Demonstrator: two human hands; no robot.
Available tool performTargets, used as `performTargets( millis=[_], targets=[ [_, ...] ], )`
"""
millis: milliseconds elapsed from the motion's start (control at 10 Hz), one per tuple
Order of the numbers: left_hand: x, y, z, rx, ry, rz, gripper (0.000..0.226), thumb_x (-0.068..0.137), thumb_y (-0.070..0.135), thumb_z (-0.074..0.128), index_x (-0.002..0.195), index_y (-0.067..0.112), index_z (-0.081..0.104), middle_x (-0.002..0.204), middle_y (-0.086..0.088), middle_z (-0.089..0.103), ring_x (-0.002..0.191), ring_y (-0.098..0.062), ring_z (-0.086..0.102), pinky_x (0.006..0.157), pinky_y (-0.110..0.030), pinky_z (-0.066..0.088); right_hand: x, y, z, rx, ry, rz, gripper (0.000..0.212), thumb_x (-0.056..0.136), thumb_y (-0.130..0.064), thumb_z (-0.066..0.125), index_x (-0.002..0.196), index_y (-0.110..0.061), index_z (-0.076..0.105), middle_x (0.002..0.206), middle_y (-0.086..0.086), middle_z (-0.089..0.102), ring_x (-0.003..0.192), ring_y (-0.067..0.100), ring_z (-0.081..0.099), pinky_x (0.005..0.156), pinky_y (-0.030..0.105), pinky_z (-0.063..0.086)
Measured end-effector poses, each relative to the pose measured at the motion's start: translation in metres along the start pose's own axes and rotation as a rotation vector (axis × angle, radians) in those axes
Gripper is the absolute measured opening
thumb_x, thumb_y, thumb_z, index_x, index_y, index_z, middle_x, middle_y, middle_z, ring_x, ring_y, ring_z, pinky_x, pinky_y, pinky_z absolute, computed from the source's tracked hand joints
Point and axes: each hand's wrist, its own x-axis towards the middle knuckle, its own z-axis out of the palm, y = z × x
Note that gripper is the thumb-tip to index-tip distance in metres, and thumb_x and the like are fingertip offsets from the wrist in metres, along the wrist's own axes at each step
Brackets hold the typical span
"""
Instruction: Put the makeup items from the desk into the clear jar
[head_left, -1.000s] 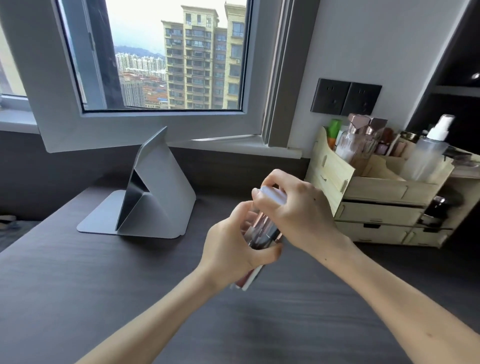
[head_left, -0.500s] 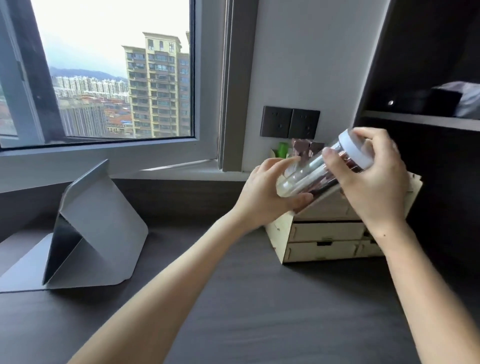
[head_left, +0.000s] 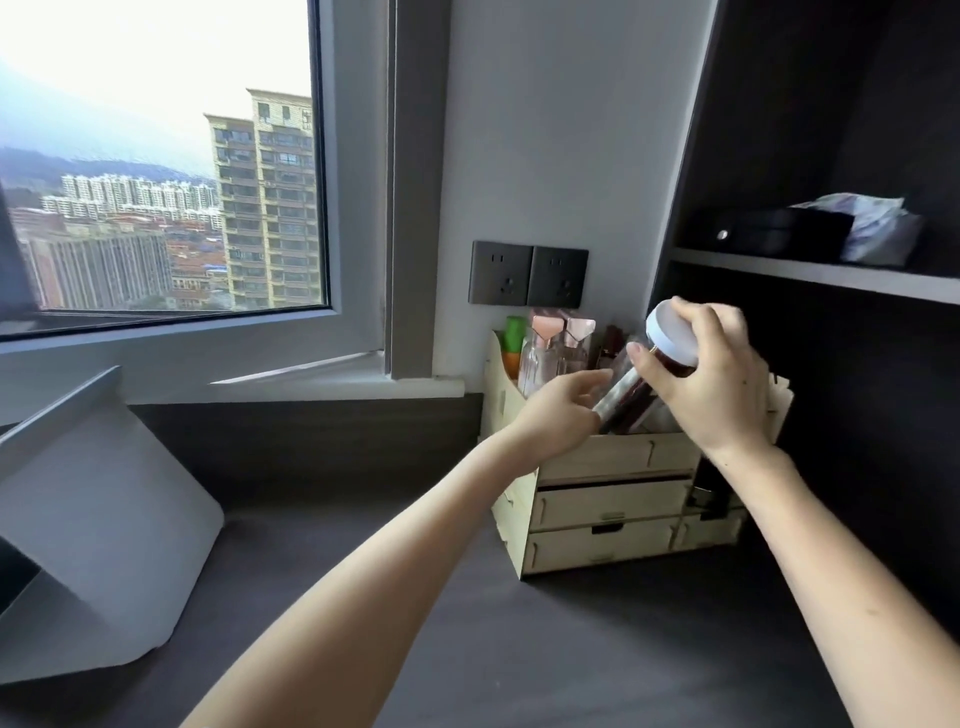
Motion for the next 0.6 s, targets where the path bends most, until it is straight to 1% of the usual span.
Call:
performTargets(
  millis=[100, 200, 300, 400, 500, 600],
  targets=[
    [0.004, -0.002, 0.002, 0.117, 0.015, -0.022, 0.060, 0.082, -0.008, 0.042, 0.139, 0.011, 0.042, 0.139, -0.008, 0.051, 0.128, -0.021, 0.047, 0.104, -0.031, 0.039, 0.006, 0.004, 0.009, -0.005, -0.109, 0.013, 0.059, 0.075, -0.050, 0.065, 0.119, -0.010, 0.059, 0.115, 0.015, 0.058, 0.101, 0.032, 0.061, 0.078, 0.036, 0.048],
    [0.009, 0.001, 0.003, 0.285, 0.030, -0.038, 0.043, 0.085, 0.000, 0.044, 0.127, 0.004, 0.051, 0.126, -0.015, 0.061, 0.117, -0.030, 0.054, 0.098, -0.040, 0.045, 0.020, 0.001, 0.017, -0.049, -0.231, 0.042, 0.055, 0.077, -0.043, 0.070, 0.123, -0.015, 0.059, 0.115, 0.016, 0.057, 0.104, 0.032, 0.058, 0.085, 0.036, 0.046],
    [0.015, 0.004, 0.005, 0.402, 0.020, -0.054, 0.034, 0.086, 0.003, 0.042, 0.116, -0.002, 0.057, 0.115, -0.019, 0.064, 0.107, -0.035, 0.057, 0.089, -0.037, 0.048, 0.028, -0.002, 0.027, -0.113, -0.364, 0.056, 0.058, 0.080, -0.047, 0.066, 0.129, -0.018, 0.056, 0.117, 0.016, 0.055, 0.109, 0.033, 0.055, 0.091, 0.036, 0.042],
    [0.017, 0.004, 0.005, 0.464, 0.007, -0.079, 0.029, 0.084, 0.002, 0.042, 0.106, -0.003, 0.060, 0.106, -0.021, 0.065, 0.101, -0.037, 0.058, 0.079, -0.035, 0.046, 0.028, -0.005, 0.031, -0.141, -0.422, 0.074, 0.057, 0.081, -0.049, 0.063, 0.131, -0.021, 0.053, 0.120, 0.015, 0.054, 0.111, 0.033, 0.053, 0.090, 0.036, 0.042],
    [0.018, 0.003, 0.003, 0.445, -0.002, -0.100, 0.035, 0.084, 0.001, 0.042, 0.116, -0.005, 0.057, 0.114, -0.022, 0.063, 0.107, -0.036, 0.057, 0.089, -0.039, 0.048, 0.029, -0.008, 0.032, -0.218, -0.445, 0.071, 0.064, 0.079, -0.057, 0.059, 0.133, -0.025, 0.049, 0.122, 0.014, 0.053, 0.110, 0.035, 0.053, 0.085, 0.038, 0.045],
    [0.007, 0.007, -0.004, 0.300, 0.053, -0.094, 0.041, 0.080, -0.006, 0.041, 0.118, -0.004, 0.057, 0.117, -0.022, 0.063, 0.109, -0.035, 0.057, 0.092, -0.041, 0.048, 0.029, -0.017, 0.026, -0.402, -0.404, 0.038, 0.071, 0.077, -0.066, 0.054, 0.134, -0.023, 0.046, 0.123, 0.014, 0.052, 0.105, 0.037, 0.057, 0.078, 0.038, 0.046]
  ],
)
